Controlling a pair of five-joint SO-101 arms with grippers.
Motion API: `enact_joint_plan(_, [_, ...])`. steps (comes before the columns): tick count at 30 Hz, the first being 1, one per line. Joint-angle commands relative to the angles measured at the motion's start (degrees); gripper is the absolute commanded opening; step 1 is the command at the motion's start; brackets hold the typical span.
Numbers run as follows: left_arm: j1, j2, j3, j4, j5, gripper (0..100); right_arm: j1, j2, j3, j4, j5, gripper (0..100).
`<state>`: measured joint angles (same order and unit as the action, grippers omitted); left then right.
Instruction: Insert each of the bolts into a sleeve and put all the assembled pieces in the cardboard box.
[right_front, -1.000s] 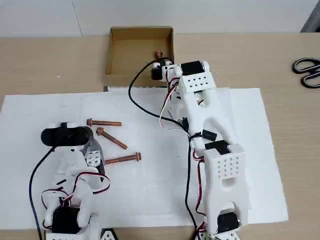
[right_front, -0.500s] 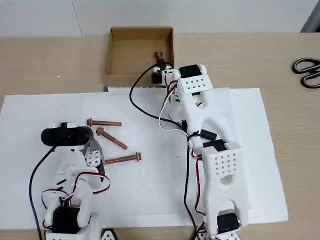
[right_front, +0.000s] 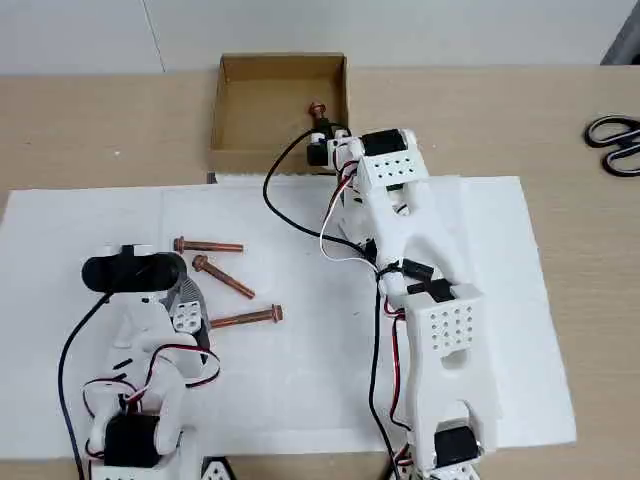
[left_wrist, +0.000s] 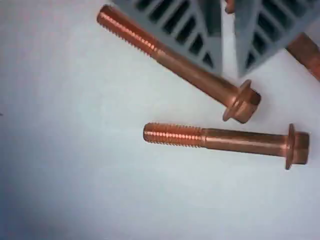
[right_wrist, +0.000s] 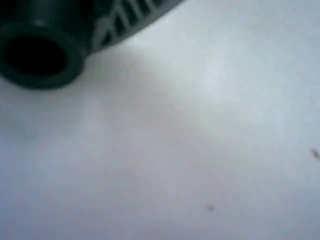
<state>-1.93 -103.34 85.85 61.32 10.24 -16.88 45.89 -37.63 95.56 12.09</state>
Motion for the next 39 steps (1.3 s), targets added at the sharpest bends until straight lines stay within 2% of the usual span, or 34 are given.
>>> enact_joint_plan(1, [0.09, -0.70, -0.13, -1.23, 0.09, 1, -0.22, -0.84, 0.18, -0.75, 0.00, 1.0])
enact_joint_plan(5, [0.09, -0.70, -1.89, -1.32, 0.35, 1, -0.40, -8.92, 0.18, 0.40, -0.26, 0.9])
enact_joint_plan(9, [0.09, -0.35, -6.55, -1.23, 5.19, 1, -0.48, -18.07, 0.26, 2.59, -0.35, 0.6])
enact_joint_plan(17, [0.18, 0.62, -12.53, -1.14, 5.45, 1, 2.24, -29.76, 1.32, 4.18, -0.35, 0.2])
enact_joint_plan(21, [0.18, 8.97, -20.09, -1.41, 7.30, 1, 4.44, -32.48, 8.09, 4.09, -0.18, 0.2])
enact_joint_plan(26, [0.09, 27.52, -35.30, -0.88, 11.96, 1, 6.81, -36.53, 16.18, 3.82, -0.26, 0.2])
enact_joint_plan(30, [0.18, 40.62, -48.92, 4.04, 14.15, 1, 8.22, -40.13, 21.19, 3.74, 0.09, 0.2])
enact_joint_plan(35, [0.18, 53.98, -62.37, 15.30, 14.59, 1, 11.47, -44.97, 27.34, 3.56, 0.09, 0.3])
enact_joint_plan(37, [0.26, 58.46, -67.30, 21.71, 13.01, 1, 12.97, -46.55, 29.80, 3.56, 0.09, 0.3])
enact_joint_plan(39, [0.26, 62.59, -70.81, 26.73, 8.35, 1, 14.29, -47.87, 32.09, 3.47, 0.09, 0.3])
